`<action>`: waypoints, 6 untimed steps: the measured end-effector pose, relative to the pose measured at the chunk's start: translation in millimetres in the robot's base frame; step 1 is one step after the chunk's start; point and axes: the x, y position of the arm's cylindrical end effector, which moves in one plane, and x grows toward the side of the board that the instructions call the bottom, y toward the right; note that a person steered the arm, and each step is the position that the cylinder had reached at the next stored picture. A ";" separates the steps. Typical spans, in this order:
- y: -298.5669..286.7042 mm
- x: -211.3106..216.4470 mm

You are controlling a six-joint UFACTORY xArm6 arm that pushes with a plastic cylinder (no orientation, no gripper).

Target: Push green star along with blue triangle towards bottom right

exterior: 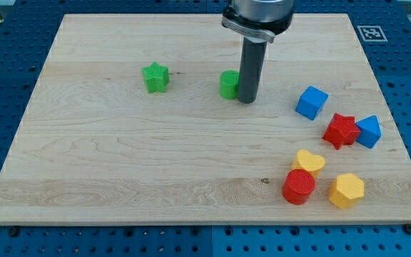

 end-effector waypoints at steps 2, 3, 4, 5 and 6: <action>-20.1 0.0; -2.5 11.1; 49.5 36.3; 106.8 45.5; 148.0 53.2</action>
